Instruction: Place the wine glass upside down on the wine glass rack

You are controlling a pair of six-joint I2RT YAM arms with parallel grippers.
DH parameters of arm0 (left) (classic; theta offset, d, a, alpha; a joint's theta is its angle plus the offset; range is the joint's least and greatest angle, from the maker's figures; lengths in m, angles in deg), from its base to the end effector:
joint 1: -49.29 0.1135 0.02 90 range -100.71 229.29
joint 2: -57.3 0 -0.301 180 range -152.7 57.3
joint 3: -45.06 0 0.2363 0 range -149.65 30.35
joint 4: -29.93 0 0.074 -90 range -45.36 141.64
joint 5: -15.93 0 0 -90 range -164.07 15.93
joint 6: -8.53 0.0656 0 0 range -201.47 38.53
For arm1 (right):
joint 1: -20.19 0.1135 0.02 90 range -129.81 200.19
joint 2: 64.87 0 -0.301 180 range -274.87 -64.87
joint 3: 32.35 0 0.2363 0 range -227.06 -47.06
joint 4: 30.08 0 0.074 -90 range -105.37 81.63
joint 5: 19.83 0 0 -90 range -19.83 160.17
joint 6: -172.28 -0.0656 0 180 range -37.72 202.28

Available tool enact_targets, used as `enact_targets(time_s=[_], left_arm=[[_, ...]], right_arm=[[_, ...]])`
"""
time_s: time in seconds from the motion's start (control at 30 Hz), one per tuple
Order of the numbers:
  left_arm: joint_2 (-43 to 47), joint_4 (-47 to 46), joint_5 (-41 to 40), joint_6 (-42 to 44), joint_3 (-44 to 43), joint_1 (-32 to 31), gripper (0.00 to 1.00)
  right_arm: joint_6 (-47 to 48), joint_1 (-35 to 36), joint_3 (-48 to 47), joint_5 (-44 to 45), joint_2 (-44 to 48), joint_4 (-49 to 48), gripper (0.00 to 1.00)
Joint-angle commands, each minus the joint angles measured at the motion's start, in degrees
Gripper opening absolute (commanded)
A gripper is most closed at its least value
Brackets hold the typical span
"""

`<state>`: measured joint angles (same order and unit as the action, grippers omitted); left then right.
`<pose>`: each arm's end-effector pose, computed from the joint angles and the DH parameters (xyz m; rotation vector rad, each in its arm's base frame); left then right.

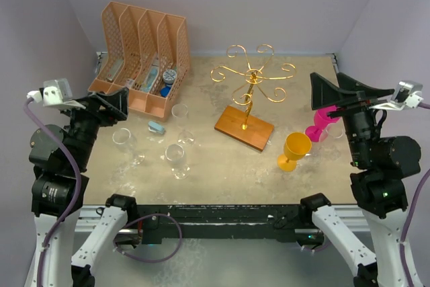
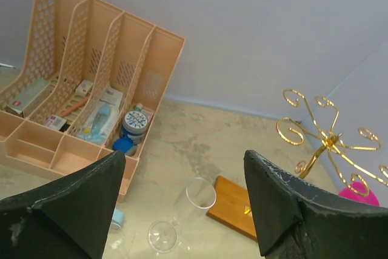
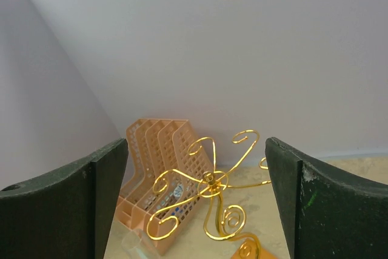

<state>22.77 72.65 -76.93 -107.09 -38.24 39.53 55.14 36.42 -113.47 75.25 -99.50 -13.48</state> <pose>0.0661 -0.0080 0.4765 -0.2452 1.4620 -0.4653 0.0552 0.0100 0.5254 0.1831 1.0560 0.6384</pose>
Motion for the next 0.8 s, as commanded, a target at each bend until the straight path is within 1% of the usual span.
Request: enact_targets(time_s=[0.0, 0.1, 0.2, 0.4, 0.53, 0.6, 0.63, 0.77], left_arm=[[-0.14, -1.90, 5.45, 1.15, 2.87, 0.11, 0.77], [-0.79, -2.65, 7.08, 0.54, 4.47, -0.28, 0.78], [-1.04, -3.28, 9.19, 0.71, 5.69, -0.95, 0.78], [-1.68, -5.24, 9.82, 0.36, 7.27, -1.27, 0.77], [-2.87, -6.57, 11.95, 0.59, 7.05, -1.31, 0.76], [-3.47, -6.98, 13.34, 0.35, 6.83, -1.33, 0.75], [-3.68, -7.32, 14.03, 0.20, 6.83, -1.34, 0.75], [-4.07, -8.61, 15.50, -1.33, 6.73, -1.37, 0.74]], right_arm=[[-2.23, -1.92, -2.59, -2.83, -0.21, 4.58, 0.98], [-2.75, -2.60, -2.94, -1.99, -0.05, 6.20, 0.98], [-1.50, -3.00, -2.79, 1.15, 0.02, 7.05, 0.95], [-0.46, -3.31, -2.79, 15.27, -3.80, 9.31, 0.90], [-3.10, -3.43, -1.85, 22.64, -7.97, 10.16, 0.86], [-4.23, -3.39, -1.00, 24.92, -10.66, 10.55, 0.82], [-5.23, -3.41, -0.69, 25.88, -12.16, 11.31, 0.78], [-10.09, -3.47, 1.69, 28.76, -16.62, 14.71, 0.57]])
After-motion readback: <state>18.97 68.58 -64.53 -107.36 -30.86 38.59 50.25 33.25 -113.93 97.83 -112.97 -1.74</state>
